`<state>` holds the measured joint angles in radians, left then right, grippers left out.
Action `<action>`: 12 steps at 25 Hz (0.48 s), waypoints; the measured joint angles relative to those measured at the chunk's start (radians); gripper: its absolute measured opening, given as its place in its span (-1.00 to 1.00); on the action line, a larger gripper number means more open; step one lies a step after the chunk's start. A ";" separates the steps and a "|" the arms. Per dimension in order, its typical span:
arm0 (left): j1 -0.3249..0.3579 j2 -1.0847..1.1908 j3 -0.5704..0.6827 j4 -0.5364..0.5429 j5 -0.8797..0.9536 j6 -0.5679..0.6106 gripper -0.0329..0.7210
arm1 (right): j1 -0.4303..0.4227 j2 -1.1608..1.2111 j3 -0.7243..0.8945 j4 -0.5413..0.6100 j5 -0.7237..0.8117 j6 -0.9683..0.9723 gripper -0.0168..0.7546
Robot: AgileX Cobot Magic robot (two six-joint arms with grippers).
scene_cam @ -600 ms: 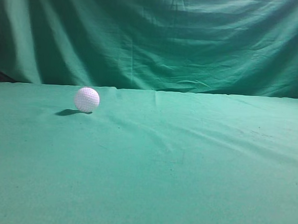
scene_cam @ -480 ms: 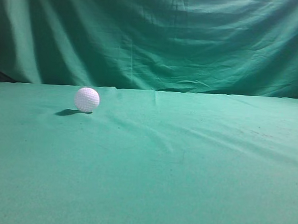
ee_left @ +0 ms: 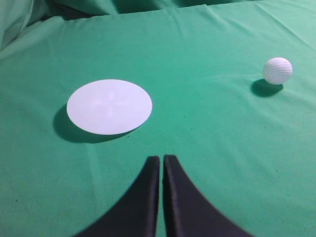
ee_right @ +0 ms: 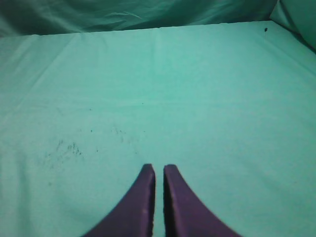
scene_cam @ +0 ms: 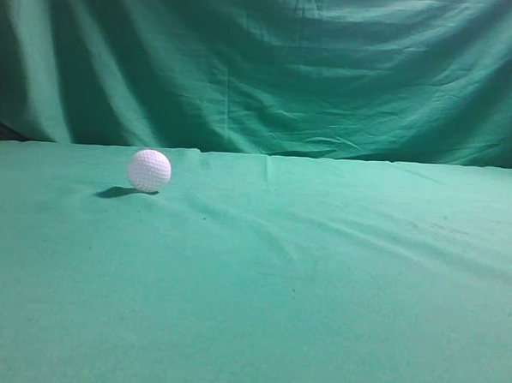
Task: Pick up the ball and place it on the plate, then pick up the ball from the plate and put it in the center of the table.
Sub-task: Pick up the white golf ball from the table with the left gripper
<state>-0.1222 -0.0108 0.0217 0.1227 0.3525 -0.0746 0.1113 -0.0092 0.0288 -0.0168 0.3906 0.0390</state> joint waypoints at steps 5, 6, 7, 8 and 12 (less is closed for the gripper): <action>0.000 0.000 0.000 0.000 0.000 0.000 -0.91 | 0.000 0.000 0.000 0.000 0.000 -0.002 -0.79; 0.000 0.000 0.000 0.000 0.000 0.000 -0.91 | 0.000 0.000 0.000 0.000 0.000 -0.002 -0.79; 0.000 0.000 0.000 0.002 0.000 0.000 -0.91 | 0.000 0.000 0.000 0.000 0.000 -0.002 -0.79; 0.000 0.000 0.000 0.001 0.000 0.000 -0.91 | 0.000 0.000 0.000 0.000 0.000 -0.002 -0.79; 0.000 0.000 0.000 -0.022 -0.078 0.000 -0.91 | 0.000 0.000 0.000 0.000 0.000 -0.002 -0.79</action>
<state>-0.1222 -0.0108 0.0217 0.1008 0.2744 -0.0746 0.1113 -0.0092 0.0288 -0.0168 0.3906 0.0374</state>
